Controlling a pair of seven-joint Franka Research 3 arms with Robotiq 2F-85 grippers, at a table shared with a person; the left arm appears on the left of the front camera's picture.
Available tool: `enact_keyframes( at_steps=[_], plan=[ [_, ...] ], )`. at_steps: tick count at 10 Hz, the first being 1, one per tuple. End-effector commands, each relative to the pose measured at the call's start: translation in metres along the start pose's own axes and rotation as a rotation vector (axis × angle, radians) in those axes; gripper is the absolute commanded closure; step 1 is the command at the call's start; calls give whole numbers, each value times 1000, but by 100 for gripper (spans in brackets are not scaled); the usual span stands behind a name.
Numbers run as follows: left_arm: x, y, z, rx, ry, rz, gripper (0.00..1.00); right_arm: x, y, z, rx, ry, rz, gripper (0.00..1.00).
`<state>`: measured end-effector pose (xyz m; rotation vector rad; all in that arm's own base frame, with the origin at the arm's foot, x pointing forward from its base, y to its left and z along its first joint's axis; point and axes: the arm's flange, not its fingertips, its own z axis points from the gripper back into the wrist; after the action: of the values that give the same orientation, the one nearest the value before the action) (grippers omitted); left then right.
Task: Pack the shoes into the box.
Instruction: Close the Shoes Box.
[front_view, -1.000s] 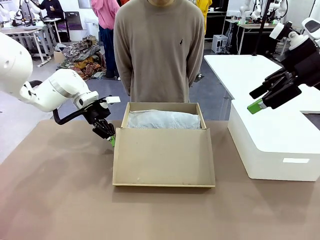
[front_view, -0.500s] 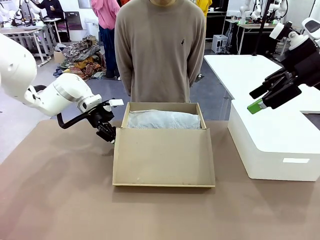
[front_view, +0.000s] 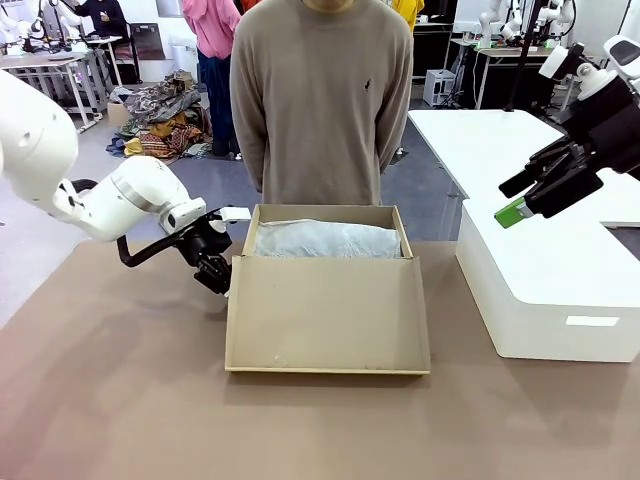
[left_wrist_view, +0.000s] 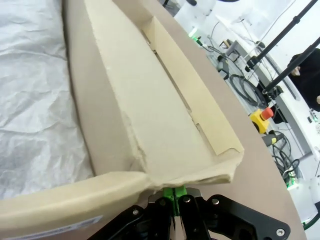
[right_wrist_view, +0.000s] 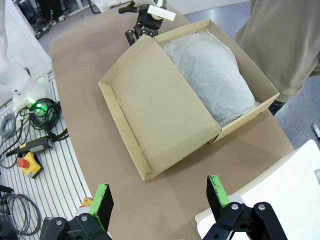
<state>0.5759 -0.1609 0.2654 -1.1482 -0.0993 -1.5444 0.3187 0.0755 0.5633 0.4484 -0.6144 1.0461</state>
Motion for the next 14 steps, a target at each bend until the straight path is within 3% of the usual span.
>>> enact_keyframes(
  at_steps=[1, 6, 14],
  plan=[
    [1, -11, -4, -22, -26, -20, 100, 2, 0, -1, 18, -26, 10, 0],
    [8, -32, -17, -68, -47, -25, 100, 2, 0, -1, 18, -26, 10, 0],
    [16, -66, -14, -27, -137, -19, 100, 2, 0, -1, 18, -26, 10, 0]
  ],
)
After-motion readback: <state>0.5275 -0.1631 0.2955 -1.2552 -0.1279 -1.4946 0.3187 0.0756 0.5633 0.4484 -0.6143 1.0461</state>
